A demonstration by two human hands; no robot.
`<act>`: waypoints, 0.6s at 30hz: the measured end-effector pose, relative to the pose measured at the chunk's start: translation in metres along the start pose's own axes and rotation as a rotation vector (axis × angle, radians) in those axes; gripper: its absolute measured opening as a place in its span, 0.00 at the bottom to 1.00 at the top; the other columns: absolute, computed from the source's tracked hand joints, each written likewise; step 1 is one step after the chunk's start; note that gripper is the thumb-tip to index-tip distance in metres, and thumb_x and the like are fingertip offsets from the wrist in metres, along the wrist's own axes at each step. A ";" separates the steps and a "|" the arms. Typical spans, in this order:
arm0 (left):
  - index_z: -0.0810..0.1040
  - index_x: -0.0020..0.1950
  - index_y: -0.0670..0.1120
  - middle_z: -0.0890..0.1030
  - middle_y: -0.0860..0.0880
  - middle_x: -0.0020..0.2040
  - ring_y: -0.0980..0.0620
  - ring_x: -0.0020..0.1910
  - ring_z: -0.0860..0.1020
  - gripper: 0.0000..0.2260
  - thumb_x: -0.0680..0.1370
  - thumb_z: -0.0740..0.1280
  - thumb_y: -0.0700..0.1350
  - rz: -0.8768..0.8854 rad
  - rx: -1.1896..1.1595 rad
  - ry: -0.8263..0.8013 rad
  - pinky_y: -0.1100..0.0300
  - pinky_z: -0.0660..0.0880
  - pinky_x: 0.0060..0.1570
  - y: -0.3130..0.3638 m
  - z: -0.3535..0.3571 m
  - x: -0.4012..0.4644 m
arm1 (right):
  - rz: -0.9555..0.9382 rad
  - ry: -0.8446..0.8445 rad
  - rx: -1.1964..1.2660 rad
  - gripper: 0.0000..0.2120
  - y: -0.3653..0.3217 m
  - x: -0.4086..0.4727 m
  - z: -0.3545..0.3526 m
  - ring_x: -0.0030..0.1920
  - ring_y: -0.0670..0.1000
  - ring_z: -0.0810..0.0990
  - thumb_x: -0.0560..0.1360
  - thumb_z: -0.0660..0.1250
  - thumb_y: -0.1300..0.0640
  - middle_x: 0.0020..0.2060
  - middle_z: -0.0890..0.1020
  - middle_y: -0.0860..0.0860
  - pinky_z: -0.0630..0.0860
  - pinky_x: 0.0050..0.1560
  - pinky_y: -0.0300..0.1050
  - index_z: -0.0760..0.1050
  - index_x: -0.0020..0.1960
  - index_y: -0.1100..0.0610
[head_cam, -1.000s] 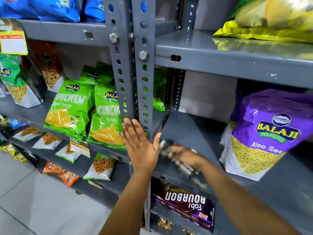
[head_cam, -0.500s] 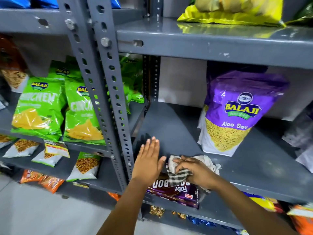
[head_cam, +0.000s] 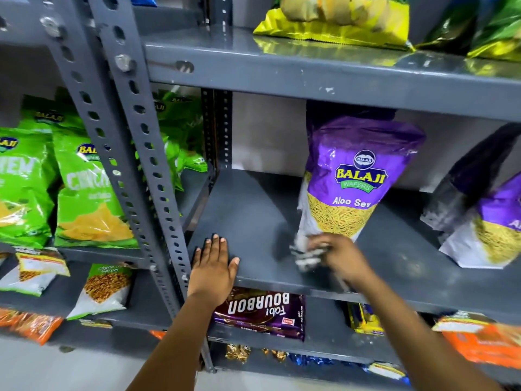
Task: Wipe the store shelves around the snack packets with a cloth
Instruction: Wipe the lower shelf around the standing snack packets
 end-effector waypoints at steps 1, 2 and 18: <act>0.45 0.76 0.42 0.46 0.44 0.78 0.47 0.77 0.45 0.27 0.81 0.45 0.54 0.001 -0.002 -0.002 0.51 0.41 0.75 -0.002 0.001 0.000 | -0.069 -0.064 -0.040 0.22 -0.024 0.002 0.030 0.54 0.52 0.77 0.66 0.60 0.77 0.53 0.81 0.53 0.70 0.53 0.37 0.80 0.45 0.53; 0.44 0.76 0.42 0.46 0.44 0.78 0.47 0.77 0.45 0.27 0.81 0.45 0.54 0.004 0.001 -0.004 0.51 0.42 0.75 -0.002 0.003 0.002 | -0.132 -0.166 -0.116 0.20 -0.038 0.001 0.064 0.60 0.52 0.75 0.69 0.63 0.72 0.61 0.78 0.54 0.67 0.58 0.37 0.78 0.55 0.54; 0.55 0.74 0.39 0.55 0.39 0.76 0.43 0.76 0.53 0.25 0.80 0.51 0.50 -0.057 -0.147 -0.005 0.51 0.48 0.75 0.076 -0.008 0.012 | 0.144 0.227 -0.204 0.20 0.099 -0.053 -0.082 0.61 0.49 0.75 0.72 0.66 0.64 0.65 0.76 0.53 0.69 0.60 0.43 0.74 0.61 0.50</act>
Point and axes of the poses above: each hand's wrist, its own x-axis towards the middle knuckle, its own z-axis out of the palm, y = z × x, the point moved 10 cm from there along x, towards the middle knuckle
